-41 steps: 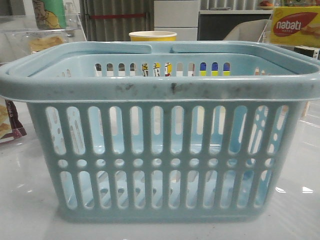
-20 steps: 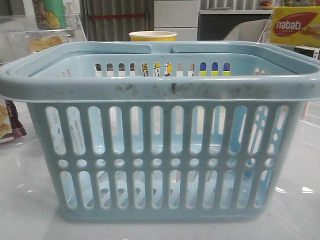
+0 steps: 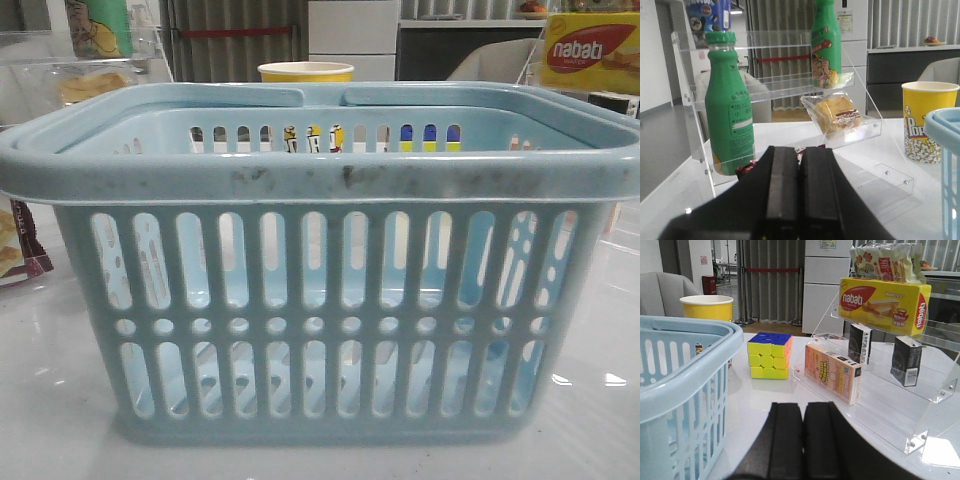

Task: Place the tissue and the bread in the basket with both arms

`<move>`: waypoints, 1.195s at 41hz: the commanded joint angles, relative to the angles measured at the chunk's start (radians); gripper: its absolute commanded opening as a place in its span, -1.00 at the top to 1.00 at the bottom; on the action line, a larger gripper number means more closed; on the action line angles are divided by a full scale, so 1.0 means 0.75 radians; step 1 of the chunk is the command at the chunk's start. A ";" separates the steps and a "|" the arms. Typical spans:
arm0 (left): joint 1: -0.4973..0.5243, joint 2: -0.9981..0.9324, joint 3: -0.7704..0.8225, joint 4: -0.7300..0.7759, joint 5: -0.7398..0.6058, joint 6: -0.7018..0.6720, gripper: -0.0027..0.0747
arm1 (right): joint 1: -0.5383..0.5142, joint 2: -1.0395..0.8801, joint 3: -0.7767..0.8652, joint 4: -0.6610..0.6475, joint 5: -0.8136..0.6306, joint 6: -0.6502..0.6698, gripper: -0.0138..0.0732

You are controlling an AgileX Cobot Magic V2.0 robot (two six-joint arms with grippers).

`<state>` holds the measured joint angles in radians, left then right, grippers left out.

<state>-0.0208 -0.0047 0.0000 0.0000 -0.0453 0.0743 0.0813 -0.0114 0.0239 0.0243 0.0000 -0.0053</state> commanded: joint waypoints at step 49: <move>0.000 0.806 -1.071 -0.029 1.012 -0.002 0.69 | -0.005 0.939 -1.123 -0.025 1.001 -0.009 0.52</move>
<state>-0.0208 0.5789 -0.7923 -0.0056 0.7760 0.0743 0.0813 0.6478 -0.7849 0.0145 0.7949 -0.0053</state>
